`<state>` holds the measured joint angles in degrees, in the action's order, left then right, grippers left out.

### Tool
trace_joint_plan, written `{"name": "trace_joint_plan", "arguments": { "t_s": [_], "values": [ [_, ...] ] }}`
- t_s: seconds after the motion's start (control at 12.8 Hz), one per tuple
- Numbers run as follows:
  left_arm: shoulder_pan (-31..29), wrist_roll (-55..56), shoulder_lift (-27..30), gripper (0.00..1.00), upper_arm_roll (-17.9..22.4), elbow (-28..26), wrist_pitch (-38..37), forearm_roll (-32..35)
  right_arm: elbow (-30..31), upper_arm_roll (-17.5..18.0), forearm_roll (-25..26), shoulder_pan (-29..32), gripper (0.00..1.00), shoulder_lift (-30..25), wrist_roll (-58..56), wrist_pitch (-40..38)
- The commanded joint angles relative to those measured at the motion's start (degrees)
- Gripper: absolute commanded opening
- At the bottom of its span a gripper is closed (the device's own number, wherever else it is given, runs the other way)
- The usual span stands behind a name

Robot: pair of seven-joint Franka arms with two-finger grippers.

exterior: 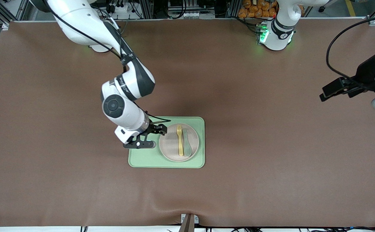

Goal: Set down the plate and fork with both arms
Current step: 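Lower the right gripper over the yellow fork on the plate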

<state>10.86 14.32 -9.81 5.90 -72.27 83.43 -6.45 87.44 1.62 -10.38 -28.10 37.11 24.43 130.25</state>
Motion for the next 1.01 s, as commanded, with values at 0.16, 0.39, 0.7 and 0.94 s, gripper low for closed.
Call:
{"name": "trace_joint_plan", "arguments": {
  "t_s": [0.16,0.39,0.7,0.94],
  "values": [
    [-2.1,-4.3,3.3,1.0,-0.5,-2.6,-1.5,1.3,-9.3,-0.8,-0.1,-3.4,0.7,8.1,6.7,1.1],
    [-2.6,-4.3,5.2,1.0,-0.5,-4.9,-1.5,1.4,-12.1,-1.1,0.4,-4.8,0.67,11.0,7.4,1.3],
    [-3.8,-4.5,8.0,1.0,-1.9,-8.8,-1.2,2.0,-13.9,-1.2,2.0,-5.6,0.62,13.7,9.4,1.2],
    [-10.7,-4.5,8.6,1.0,-10.3,-9.7,-1.2,3.1,-14.3,-1.1,4.9,-6.0,0.61,15.0,10.5,1.2]
  ]
}}
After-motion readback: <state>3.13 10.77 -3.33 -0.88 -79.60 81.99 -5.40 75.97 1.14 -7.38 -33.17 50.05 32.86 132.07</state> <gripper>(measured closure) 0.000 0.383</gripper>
